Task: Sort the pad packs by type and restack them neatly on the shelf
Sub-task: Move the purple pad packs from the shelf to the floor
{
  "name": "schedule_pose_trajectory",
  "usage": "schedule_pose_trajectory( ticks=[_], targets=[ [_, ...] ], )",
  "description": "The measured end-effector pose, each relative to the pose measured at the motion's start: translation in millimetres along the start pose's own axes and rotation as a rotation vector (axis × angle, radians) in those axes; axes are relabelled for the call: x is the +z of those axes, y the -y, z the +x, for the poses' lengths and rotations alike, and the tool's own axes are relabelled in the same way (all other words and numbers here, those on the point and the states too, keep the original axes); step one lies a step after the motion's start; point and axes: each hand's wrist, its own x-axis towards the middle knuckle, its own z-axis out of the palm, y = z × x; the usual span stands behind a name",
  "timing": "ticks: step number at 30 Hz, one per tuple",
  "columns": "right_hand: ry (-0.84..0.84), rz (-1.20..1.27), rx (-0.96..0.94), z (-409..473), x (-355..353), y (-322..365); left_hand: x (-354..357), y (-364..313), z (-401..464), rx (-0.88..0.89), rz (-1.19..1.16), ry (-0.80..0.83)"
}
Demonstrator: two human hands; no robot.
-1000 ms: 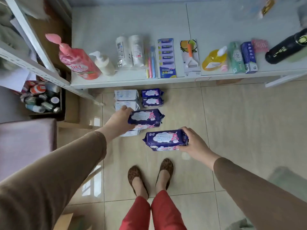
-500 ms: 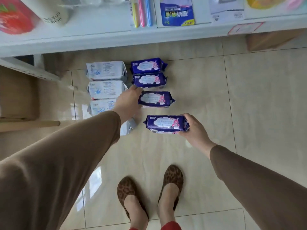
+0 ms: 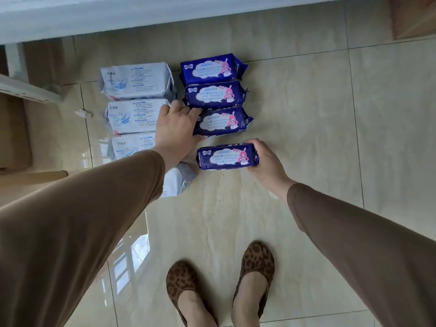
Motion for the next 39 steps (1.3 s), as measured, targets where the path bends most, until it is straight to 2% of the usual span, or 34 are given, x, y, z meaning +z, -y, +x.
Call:
schedule_pose_trajectory(
  ticks=[8, 13, 17, 21, 24, 29, 39],
  targets=[
    [-0.096, 0.087, 0.07, 14.6, 16.3, 17.1, -17.6, 11.5, -24.4, -0.032, -0.072, -0.051],
    [-0.211, 0.023, 0.18, 18.6, 17.8, 28.2, -22.7, 7.8, -46.3, -0.031, -0.116, -0.054],
    [-0.151, -0.085, 0.288, -7.5, 0.3, 43.1, -41.0, -2.8, -70.8, -0.061, -0.143, -0.022],
    [-0.139, -0.159, 0.242, -57.6, -40.5, 81.9, -86.1, -21.2, -97.7, -0.108, -0.219, 0.091],
    [-0.129, -0.233, 0.168, -98.8, -83.2, 124.9, -139.5, -38.4, -115.2, -0.102, -0.252, 0.181],
    [-0.162, -0.316, 0.061, -168.4, -177.4, 224.1, -273.6, -63.9, -134.1, -0.08, -0.28, 0.163],
    [-0.312, -0.402, -0.063, -314.3, -385.8, 426.5, -582.6, -107.1, -169.3, 0.031, -0.321, -0.043]
  ],
)
